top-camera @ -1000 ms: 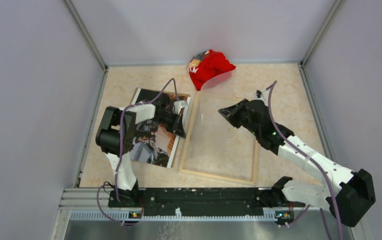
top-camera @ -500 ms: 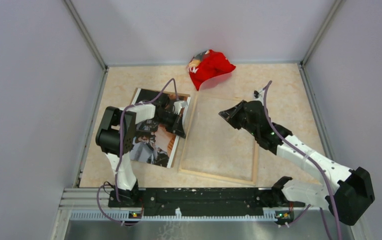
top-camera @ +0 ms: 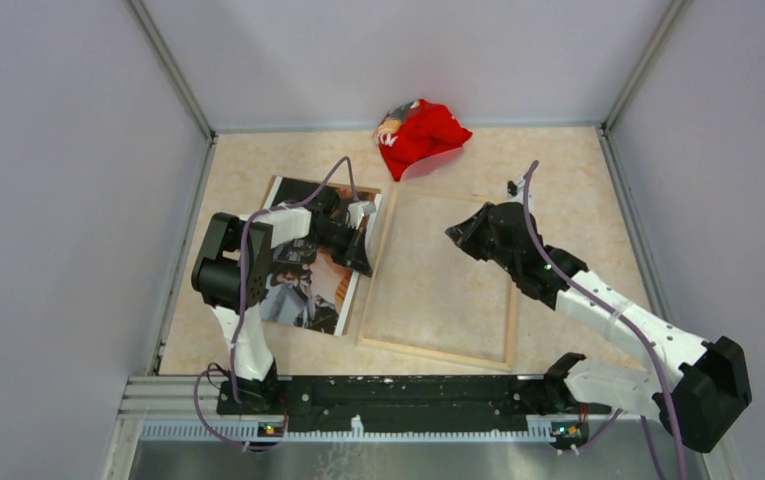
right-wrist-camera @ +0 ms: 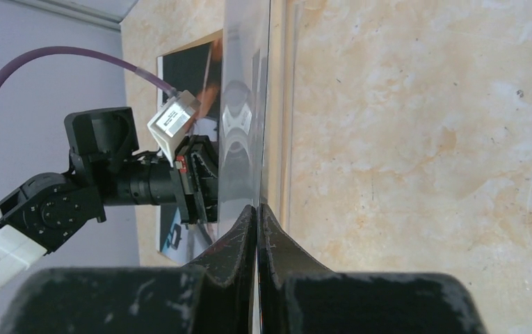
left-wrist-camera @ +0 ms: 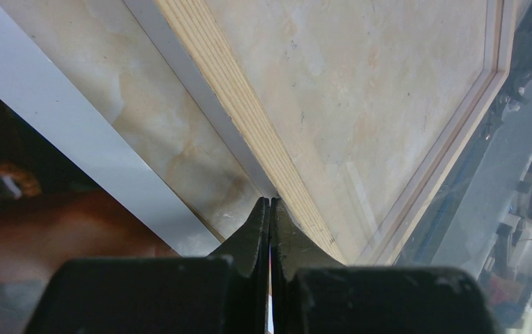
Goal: Put the photo into the frame
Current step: Place the photo frame item in the photo frame.
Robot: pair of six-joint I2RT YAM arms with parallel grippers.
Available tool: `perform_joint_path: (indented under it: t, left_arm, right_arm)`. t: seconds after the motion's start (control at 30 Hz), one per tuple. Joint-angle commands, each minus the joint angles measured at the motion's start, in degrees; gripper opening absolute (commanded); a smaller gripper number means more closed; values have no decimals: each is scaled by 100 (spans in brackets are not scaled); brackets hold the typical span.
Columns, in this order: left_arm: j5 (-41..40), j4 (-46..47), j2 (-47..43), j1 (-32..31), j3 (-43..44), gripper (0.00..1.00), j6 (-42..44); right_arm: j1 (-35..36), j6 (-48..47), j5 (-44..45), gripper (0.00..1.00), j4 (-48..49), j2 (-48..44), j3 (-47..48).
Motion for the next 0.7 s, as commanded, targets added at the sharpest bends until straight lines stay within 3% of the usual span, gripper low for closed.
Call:
perform_joint_path:
  t: [0.0, 0.67]
  left_arm:
    - [191, -62, -218, 3, 79, 0, 79]
    - [187, -128, -259, 8, 98, 0, 111]
  right_arm:
    - [61, -353, 406, 0, -93, -146, 335]
    - [32, -730, 885, 0, -792, -635, 137]
